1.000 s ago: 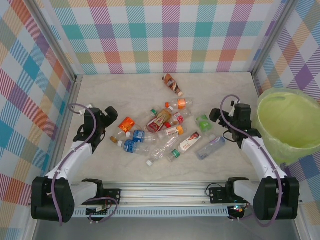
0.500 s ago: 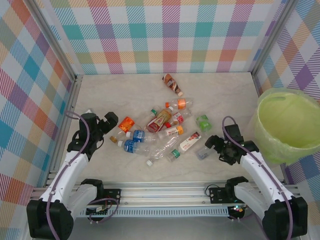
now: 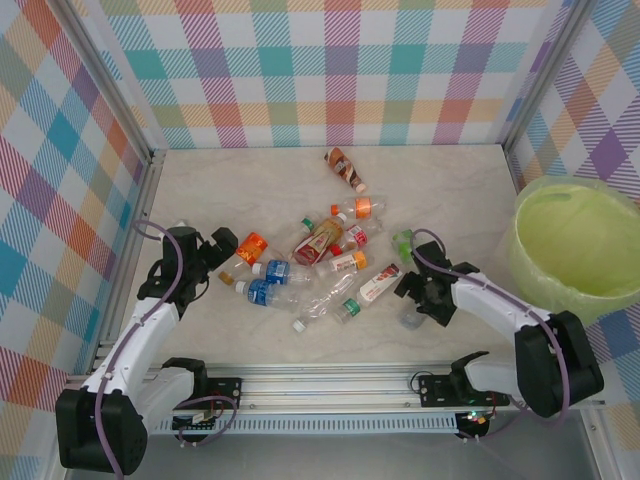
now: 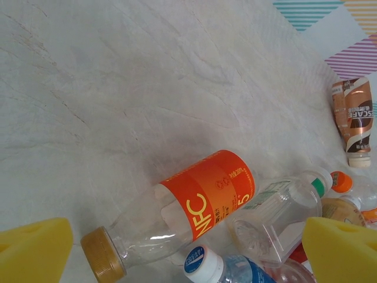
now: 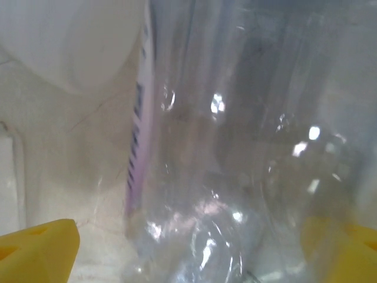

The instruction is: Put the plastic bottles in the bin

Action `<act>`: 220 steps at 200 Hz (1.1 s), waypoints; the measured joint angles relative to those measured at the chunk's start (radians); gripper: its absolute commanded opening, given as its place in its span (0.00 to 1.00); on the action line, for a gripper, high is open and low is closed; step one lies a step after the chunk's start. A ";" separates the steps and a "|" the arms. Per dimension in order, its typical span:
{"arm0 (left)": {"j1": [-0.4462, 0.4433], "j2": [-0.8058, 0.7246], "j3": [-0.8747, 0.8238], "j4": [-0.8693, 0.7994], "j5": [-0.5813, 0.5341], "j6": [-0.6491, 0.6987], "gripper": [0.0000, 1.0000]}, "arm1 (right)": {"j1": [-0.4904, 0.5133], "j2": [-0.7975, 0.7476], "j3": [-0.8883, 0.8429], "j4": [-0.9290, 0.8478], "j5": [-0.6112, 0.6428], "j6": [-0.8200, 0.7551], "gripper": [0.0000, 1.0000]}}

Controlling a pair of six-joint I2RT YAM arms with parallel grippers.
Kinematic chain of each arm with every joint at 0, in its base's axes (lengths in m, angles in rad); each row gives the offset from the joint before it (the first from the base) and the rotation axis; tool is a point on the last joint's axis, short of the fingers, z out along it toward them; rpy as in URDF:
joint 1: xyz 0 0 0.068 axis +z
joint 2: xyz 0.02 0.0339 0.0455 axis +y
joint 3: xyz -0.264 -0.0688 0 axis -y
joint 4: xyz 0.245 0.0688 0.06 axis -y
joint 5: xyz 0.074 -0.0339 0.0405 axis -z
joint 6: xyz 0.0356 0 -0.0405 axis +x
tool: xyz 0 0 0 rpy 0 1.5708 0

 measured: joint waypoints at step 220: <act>0.000 0.041 0.007 0.000 0.026 -0.039 1.00 | 0.014 -0.435 0.380 -0.065 0.074 -0.546 0.44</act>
